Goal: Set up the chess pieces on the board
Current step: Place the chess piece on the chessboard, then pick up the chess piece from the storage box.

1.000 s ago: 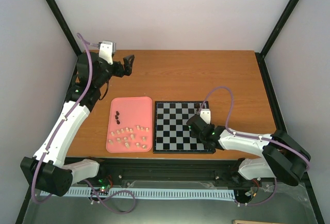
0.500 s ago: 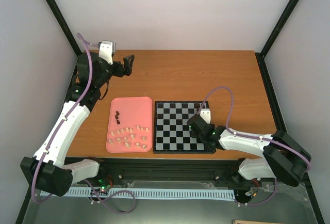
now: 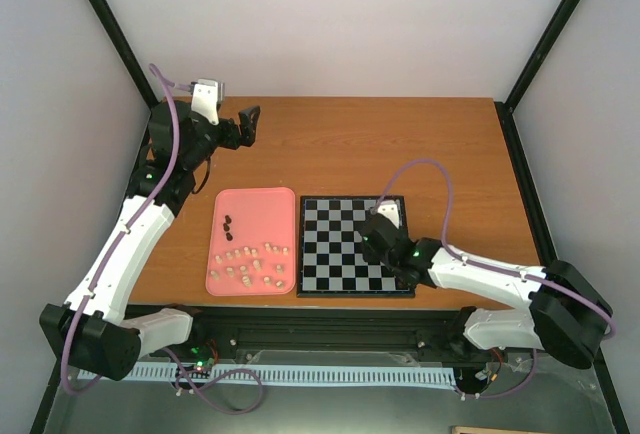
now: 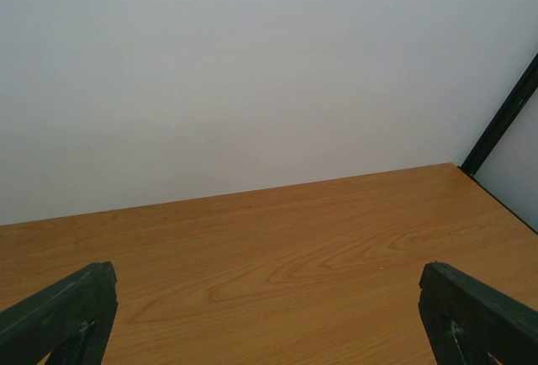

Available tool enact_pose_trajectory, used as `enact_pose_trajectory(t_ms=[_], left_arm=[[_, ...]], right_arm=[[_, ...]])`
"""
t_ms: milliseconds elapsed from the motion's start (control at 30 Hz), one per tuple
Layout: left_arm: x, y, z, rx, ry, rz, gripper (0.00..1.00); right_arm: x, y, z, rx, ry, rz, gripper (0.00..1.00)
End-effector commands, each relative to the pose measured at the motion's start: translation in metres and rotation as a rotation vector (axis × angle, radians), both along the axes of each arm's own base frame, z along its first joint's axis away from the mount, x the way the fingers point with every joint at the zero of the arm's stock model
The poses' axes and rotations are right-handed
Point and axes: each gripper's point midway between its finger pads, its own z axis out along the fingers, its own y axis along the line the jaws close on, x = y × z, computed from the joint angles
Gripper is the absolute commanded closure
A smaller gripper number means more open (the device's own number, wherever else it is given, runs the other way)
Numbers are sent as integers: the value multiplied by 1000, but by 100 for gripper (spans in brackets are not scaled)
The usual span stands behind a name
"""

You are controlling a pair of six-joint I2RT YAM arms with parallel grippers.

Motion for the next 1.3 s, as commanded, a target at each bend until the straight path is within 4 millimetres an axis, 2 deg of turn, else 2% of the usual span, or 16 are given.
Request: enact_pose_trajectory(t_ms=[0, 167, 233, 300, 433, 700, 933, 1067, 1100, 1233, 1267], left_arm=[[-8, 0, 32, -15, -80, -9, 0], [-10, -2, 33, -21, -81, -20, 0], [-12, -2, 35, -27, -86, -26, 0], [-14, -3, 38, -33, -92, -34, 0], [-20, -3, 43, -41, -106, -40, 0], [-40, -4, 58, -76, -151, -71, 0], [-39, -2, 55, -63, -142, -59, 0], [-39, -2, 54, -56, -136, -60, 0], [-39, -2, 54, -53, -136, -59, 0], [-42, 1, 55, -51, -141, -49, 0], [-43, 1, 56, -52, -144, -47, 0]], right_arm=[[2, 26, 37, 25, -60, 85, 73], [7, 36, 49, 1, -88, 98, 66], [11, 47, 57, 14, -109, 128, 66], [15, 67, 69, 46, -134, 190, 66], [21, 120, 89, 108, -164, 348, 66], [32, 227, 76, 187, -110, 654, 66], [32, 313, 56, 191, -67, 884, 66], [41, 346, 47, 191, -76, 954, 64], [42, 350, 39, 181, -66, 964, 64], [51, 370, 29, 172, -67, 997, 64], [52, 374, 19, 166, -55, 1006, 64]])
